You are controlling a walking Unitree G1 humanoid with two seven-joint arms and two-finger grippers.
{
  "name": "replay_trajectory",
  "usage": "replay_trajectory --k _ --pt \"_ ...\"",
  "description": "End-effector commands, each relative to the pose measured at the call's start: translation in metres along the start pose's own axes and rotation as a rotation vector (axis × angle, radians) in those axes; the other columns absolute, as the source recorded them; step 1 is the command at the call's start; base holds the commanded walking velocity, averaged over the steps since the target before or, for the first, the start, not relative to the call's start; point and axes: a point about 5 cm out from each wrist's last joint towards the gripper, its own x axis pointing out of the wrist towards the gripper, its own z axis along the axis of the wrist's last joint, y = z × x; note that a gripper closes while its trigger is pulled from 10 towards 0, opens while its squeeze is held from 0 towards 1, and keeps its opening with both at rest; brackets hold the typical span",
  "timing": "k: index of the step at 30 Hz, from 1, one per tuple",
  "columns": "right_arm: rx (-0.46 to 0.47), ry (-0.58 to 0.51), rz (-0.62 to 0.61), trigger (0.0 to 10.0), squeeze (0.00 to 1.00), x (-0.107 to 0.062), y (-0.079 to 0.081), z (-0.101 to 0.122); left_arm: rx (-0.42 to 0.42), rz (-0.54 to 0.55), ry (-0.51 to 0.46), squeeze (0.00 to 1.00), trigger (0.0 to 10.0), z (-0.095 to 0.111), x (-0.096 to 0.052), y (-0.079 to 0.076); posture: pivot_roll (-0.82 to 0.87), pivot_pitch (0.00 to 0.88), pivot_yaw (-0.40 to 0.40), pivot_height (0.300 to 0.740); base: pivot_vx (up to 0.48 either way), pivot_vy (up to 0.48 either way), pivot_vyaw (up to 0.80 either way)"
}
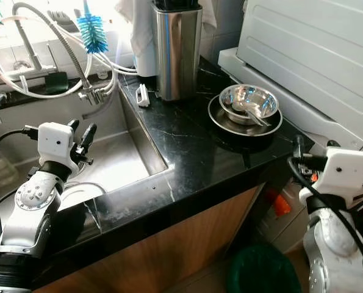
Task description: Kitchen organization
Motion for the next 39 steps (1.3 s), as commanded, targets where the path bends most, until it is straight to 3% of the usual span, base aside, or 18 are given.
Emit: replay_trajectory --k 1,6,10,18,26,30,39 --pt "0.001 -0.005 0.024 10.0 0.00 0.004 0.000 0.003 0.003 -0.011 -0.004 0.00 10.0 0.003 0.002 -0.002 -0.02 0.000 0.019 0.740 0.000 0.000 0.00" --pt "-0.034 -0.026 0.097 10.0 0.00 0.012 0.001 0.009 -0.001 -0.012 -0.011 0.00 10.0 0.004 0.003 -0.003 -0.02 0.000 0.019 0.740 0.000 0.000 0.00" --pt "-0.026 -0.035 0.214 10.0 0.00 0.019 0.009 0.013 -0.001 -0.011 -0.016 0.00 10.0 0.005 0.004 -0.003 -0.01 0.000 0.018 0.740 0.000 0.000 0.00" --pt "-0.011 -0.028 0.316 10.0 0.00 0.028 0.018 0.011 -0.003 -0.013 -0.025 0.00 10.0 0.007 0.005 -0.005 0.00 0.000 0.020 0.740 0.000 0.000 0.00" --pt "-0.007 0.009 0.313 10.0 0.00 0.036 0.019 0.002 -0.003 -0.018 -0.028 0.00 10.0 0.008 0.007 -0.006 0.00 0.000 0.022 0.740 0.000 0.000 0.00" --pt "-0.006 0.022 0.268 10.0 0.00 0.043 0.010 0.000 -0.002 -0.017 -0.026 0.00 10.0 0.007 0.006 -0.006 0.00 0.000 0.021 0.740 0.000 0.000 0.00" --pt "-0.009 0.001 0.259 10.0 0.00 0.054 0.008 0.008 -0.004 -0.014 -0.030 0.00 10.0 0.008 0.006 -0.007 0.00 0.000 0.017 0.740 0.000 0.000 0.00"
